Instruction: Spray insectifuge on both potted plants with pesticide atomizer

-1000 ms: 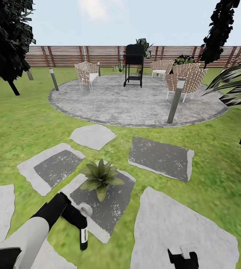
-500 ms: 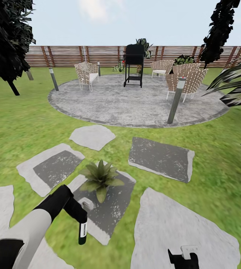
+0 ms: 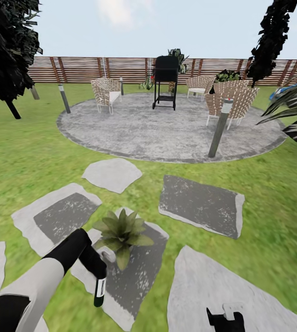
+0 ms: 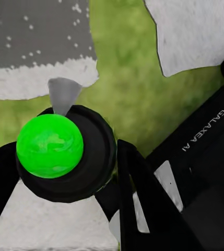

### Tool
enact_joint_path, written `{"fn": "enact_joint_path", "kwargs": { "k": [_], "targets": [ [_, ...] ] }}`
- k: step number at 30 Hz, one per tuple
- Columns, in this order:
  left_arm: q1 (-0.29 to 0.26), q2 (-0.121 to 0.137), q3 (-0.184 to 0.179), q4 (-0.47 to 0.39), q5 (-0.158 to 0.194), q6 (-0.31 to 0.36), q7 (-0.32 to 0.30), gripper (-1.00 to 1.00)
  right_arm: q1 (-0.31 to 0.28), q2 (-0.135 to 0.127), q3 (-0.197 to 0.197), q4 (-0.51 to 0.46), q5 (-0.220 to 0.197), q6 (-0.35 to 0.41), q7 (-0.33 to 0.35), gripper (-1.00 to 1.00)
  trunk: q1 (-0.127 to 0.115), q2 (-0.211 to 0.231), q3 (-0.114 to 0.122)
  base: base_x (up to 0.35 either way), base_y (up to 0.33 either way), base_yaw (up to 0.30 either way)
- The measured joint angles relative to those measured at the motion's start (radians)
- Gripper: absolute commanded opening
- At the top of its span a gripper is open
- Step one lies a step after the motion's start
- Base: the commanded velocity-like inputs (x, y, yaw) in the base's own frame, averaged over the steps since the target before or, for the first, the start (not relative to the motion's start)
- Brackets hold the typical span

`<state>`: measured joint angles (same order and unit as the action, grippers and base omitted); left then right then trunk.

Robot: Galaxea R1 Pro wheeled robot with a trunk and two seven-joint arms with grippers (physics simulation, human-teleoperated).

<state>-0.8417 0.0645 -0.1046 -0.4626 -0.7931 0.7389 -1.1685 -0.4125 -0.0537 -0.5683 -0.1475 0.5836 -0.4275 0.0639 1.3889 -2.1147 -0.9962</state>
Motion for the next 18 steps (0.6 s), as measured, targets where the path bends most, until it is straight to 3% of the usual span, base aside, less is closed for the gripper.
{"fn": "enact_joint_path", "kwargs": {
  "k": [4, 8, 12, 18],
  "targets": [
    [0.0, -0.016, 0.003, 0.0, -0.074, 0.011, -0.001, -1.0, 0.0, 0.0, 0.0, 0.001, 0.0, 0.0, 0.0, 1.0, 0.0, 0.0, 0.0, 0.045, 0.0, 0.0],
    [-0.037, -0.026, 0.005, 0.0, -0.082, 0.016, -0.004, -1.0, 0.0, 0.0, 0.0, 0.001, 0.0, 0.0, 0.0, 1.0, 0.0, 0.0, 0.0, 0.005, 0.0, 0.0],
    [-0.07, -0.032, 0.003, -0.002, -0.09, 0.083, -0.079, -1.0, 0.0, 0.0, 0.0, 0.0, 0.0, 0.0, 0.0, 1.0, 0.0, 0.0, 0.0, 0.0, 0.0, 0.0],
    [-0.082, -0.034, 0.002, -0.033, -0.14, 0.135, -0.106, -1.0, 0.0, 0.0, 0.0, 0.0, 0.001, 0.0, 0.0, 1.0, 0.0, 0.0, 0.0, 0.0, 0.0, 0.0]
  ]
}}
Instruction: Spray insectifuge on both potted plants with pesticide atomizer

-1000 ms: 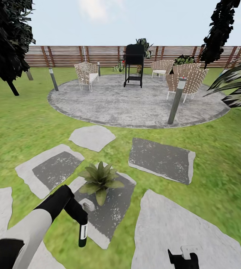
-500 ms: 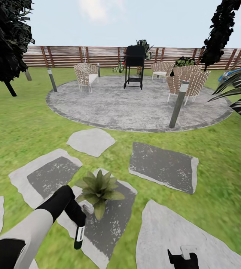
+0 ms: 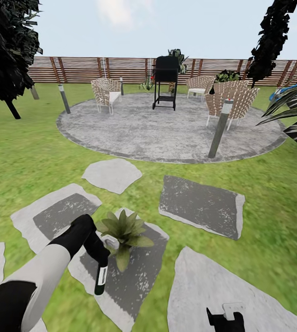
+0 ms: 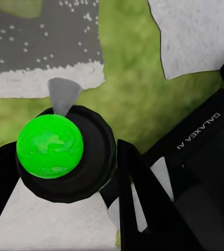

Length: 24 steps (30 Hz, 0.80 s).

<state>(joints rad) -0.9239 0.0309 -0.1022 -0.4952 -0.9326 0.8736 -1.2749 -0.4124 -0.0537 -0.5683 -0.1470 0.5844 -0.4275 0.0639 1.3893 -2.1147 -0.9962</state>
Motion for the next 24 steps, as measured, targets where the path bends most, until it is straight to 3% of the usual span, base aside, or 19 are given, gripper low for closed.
{"fn": "enact_joint_path", "kwargs": {
  "k": [6, 15, 24],
  "targets": [
    [0.006, 0.0, -0.004, -0.002, -0.011, 0.002, -0.002, -1.0, 0.0, 0.0, 0.0, 0.0, 0.0, 0.0, 0.0, 1.0, 0.0, 0.0, 0.0, 0.044, 0.0, 0.0],
    [0.011, 0.001, -0.004, 0.0, -0.036, -0.001, -0.002, -1.0, -0.001, 0.0, 0.0, 0.0, 0.0, 0.0, 0.0, 1.0, 0.0, 0.0, 0.0, 0.254, 0.0, 0.0],
    [0.015, 0.001, -0.003, 0.001, -0.05, -0.002, -0.002, -1.0, -0.001, -0.001, 0.0, -0.001, 0.001, 0.0, 0.0, 1.0, 0.0, 0.0, 0.0, 0.025, 0.0, 0.0]
  ]
}}
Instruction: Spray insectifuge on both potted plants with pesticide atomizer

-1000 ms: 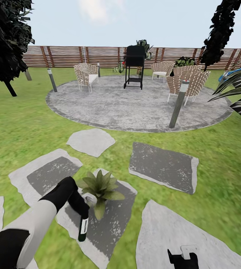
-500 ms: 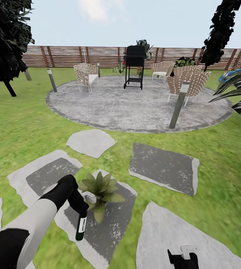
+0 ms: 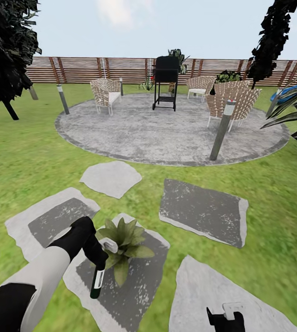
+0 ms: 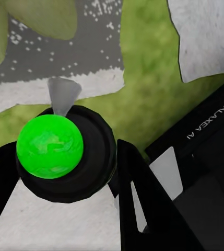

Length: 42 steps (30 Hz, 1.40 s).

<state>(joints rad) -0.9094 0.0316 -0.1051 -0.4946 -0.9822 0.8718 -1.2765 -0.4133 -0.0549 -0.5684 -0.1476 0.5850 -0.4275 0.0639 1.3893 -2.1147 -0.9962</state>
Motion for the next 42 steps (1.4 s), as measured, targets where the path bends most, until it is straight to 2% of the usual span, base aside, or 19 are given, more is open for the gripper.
{"fn": "enact_joint_path", "kwargs": {
  "k": [7, 11, 15, 18, 27, 28, 30, 42],
  "targets": [
    [0.004, 0.009, -0.002, 0.013, -0.004, -0.008, 0.002, -1.0, 0.001, -0.002, 0.0, 0.0, 0.001, -0.001, 0.001, 1.0, 0.0, 0.0, 0.0, 0.0, 0.0, 0.0],
    [0.028, 0.01, -0.004, 0.014, -0.006, -0.009, 0.005, -1.0, 0.001, -0.001, 0.0, 0.0, 0.0, 0.0, 0.001, 1.0, 0.0, 0.0, 0.0, 0.0, 0.0, 0.0],
    [0.042, 0.009, -0.038, 0.013, -0.006, -0.008, 0.004, -1.0, 0.001, 0.0, 0.0, 0.0, 0.0, 0.0, 0.0, 1.0, 0.0, 0.0, 0.0, 0.087, -0.005, 0.0],
    [0.044, 0.007, -0.048, 0.013, -0.006, -0.007, 0.001, -1.0, 0.001, 0.0, 0.0, 0.0, 0.0, 0.0, 0.0, 1.0, 0.0, 0.0, 0.0, 0.23, -0.076, 0.0],
    [0.045, 0.006, -0.049, 0.015, -0.005, -0.009, 0.003, -1.0, 0.001, 0.001, 0.0, 0.0, 0.0, 0.0, 0.001, 1.0, 0.0, 0.0, -0.001, 0.092, -0.045, -0.064],
    [0.085, 0.01, -0.05, 0.015, -0.007, -0.01, 0.009, -1.0, 0.001, 0.003, 0.0, 0.0, 0.0, 0.0, 0.001, 1.0, 0.0, 0.0, -0.001, 0.0, 0.0, -0.005],
    [0.099, 0.01, -0.049, 0.015, -0.006, -0.01, 0.009, -1.0, 0.001, 0.003, 0.0, 0.0, 0.0, 0.0, 0.001, 1.0, 0.0, 0.0, -0.001, 0.0, 0.0, -0.003],
    [0.093, 0.005, -0.048, -0.002, -0.005, 0.001, 0.01, -1.0, 0.001, 0.0, 0.0, -0.001, -0.001, -0.003, -0.001, 1.0, 0.0, 0.0, -0.001, 0.0, 0.0, 0.0]
  ]
}}
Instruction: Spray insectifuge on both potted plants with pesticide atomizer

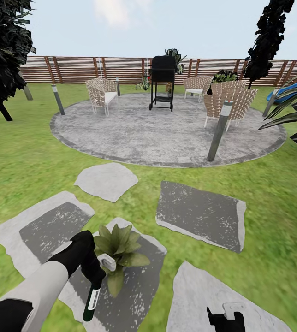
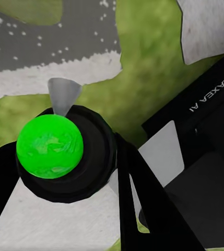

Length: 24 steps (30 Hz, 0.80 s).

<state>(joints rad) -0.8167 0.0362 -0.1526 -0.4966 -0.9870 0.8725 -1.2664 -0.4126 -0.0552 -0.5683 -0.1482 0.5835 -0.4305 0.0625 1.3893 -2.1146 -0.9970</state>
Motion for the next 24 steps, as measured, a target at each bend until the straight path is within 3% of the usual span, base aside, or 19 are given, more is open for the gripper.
{"fn": "enact_joint_path", "kwargs": {
  "k": [12, 24],
  "targets": [
    [0.0, 0.0, 0.001, 0.0, 0.0, 0.0, 0.001, -1.0, 0.0, 0.0, 0.0, 0.0, 0.0, 0.0, 0.0, 1.0, 0.0, 0.0, 0.0, 0.0, -0.01, 0.0],
    [0.0, 0.0, 0.001, 0.0, 0.001, 0.001, 0.001, -1.0, 0.0, 0.002, 0.0, 0.0, 0.002, 0.0, 0.001, 1.0, 0.0, 0.0, 0.0, 0.0, -0.235, 0.001]
  ]
}}
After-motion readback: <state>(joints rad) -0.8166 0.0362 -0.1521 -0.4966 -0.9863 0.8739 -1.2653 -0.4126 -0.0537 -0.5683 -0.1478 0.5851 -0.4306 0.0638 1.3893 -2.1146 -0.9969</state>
